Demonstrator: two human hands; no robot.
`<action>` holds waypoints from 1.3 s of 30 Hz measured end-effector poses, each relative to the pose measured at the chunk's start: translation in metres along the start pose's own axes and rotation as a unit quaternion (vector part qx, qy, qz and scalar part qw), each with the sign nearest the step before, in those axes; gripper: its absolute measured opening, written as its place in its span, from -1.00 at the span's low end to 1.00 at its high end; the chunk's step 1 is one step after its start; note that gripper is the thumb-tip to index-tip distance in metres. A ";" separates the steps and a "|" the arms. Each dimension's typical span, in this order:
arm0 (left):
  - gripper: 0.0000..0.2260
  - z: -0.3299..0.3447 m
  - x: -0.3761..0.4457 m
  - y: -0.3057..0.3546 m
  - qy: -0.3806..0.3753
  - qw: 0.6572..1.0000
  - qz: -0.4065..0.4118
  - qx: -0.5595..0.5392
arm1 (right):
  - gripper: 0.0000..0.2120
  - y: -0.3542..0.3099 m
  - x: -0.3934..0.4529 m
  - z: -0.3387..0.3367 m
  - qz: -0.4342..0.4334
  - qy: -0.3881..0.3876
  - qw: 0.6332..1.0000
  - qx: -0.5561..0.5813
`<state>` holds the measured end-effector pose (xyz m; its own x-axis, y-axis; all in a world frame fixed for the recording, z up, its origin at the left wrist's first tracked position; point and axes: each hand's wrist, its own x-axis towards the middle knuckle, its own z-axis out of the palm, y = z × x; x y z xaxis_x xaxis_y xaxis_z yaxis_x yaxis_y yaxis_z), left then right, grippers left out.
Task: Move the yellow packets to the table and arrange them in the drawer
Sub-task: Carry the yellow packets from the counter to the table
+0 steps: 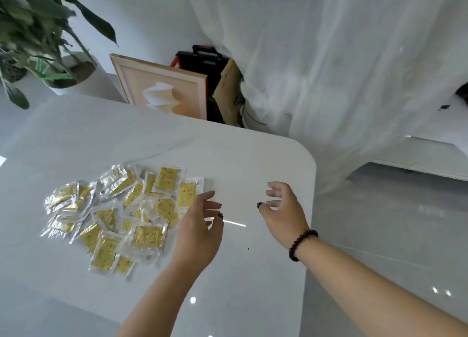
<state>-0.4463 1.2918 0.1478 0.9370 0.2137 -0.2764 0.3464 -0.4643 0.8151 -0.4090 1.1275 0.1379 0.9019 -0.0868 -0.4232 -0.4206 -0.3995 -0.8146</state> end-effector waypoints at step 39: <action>-0.74 0.308 -0.229 0.433 -0.376 0.878 0.294 0.029 | -0.80 0.057 -0.276 -0.579 0.022 0.312 0.945 0.098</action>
<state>-0.4965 0.7770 0.4074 0.7130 -0.6950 -0.0929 -0.2259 -0.3530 0.9079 -0.6244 0.6000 0.4381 0.7399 -0.6445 -0.1928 -0.4151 -0.2119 -0.8847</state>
